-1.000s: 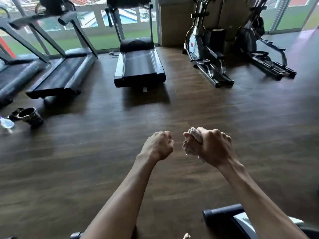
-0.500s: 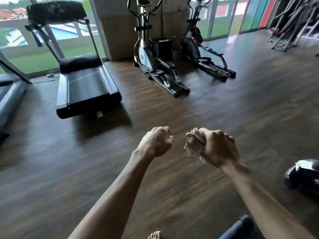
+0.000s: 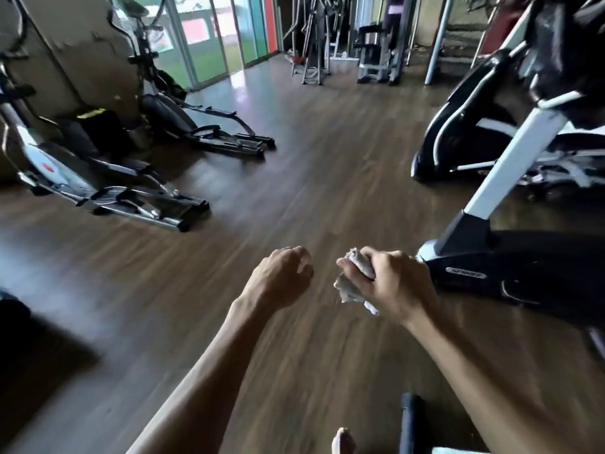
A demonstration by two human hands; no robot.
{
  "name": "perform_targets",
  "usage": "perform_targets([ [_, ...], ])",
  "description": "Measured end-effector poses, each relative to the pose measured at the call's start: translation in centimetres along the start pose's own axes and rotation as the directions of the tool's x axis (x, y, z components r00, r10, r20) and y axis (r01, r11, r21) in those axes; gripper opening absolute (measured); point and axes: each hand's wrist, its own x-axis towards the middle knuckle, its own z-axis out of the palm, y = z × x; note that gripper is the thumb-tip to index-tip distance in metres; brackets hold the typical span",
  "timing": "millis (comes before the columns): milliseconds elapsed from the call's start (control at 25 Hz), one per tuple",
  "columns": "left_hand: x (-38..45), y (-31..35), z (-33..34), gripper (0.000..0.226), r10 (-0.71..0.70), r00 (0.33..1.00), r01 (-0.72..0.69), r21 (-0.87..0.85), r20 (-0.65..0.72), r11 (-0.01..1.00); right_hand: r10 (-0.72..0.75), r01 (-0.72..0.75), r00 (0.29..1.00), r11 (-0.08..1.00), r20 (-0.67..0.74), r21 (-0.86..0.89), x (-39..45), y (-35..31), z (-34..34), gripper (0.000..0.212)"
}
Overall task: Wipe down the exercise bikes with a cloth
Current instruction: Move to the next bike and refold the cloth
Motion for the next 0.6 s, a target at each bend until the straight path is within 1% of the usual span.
perform_targets([
  [120, 8.8, 2.4, 1.4, 0.021, 0.076, 0.997, -0.076, 0.004, 0.003, 0.997, 0.064, -0.066, 0.997, 0.997, -0.050, -0.046, 5.2, 5.5, -0.2, 0.063],
  [200, 14.5, 5.2, 2.3, 0.022, 0.140, 0.989, -0.140, 0.010, 0.049, 0.990, 0.111, -0.115, 0.990, 0.992, -0.082, -0.056, 8.4, 9.3, -1.0, 0.064],
  [240, 17.1, 6.6, 2.8, 0.023, 0.171, 0.982, -0.172, 0.008, 0.080, 0.985, 0.133, -0.140, 0.986, 0.988, -0.106, -0.059, 9.8, 11.1, -1.6, 0.063],
  [360, 24.1, 11.1, 4.2, 0.025, 0.305, 0.948, -0.305, -0.022, 0.095, 0.952, 0.210, -0.225, 0.961, 0.972, -0.182, -0.064, 12.8, 16.0, -3.3, 0.058],
  [480, 31.6, 16.7, 6.3, 0.023, 0.434, 0.889, -0.431, -0.056, 0.143, 0.901, 0.307, -0.338, 0.910, 0.938, -0.278, -0.070, 15.5, 21.8, -5.1, 0.055],
  [600, 38.7, 23.1, 8.5, 0.026, 0.558, 0.800, -0.545, -0.121, 0.221, 0.830, 0.409, -0.473, 0.830, 0.876, -0.380, -0.091, 18.1, 27.7, -7.3, 0.058],
])
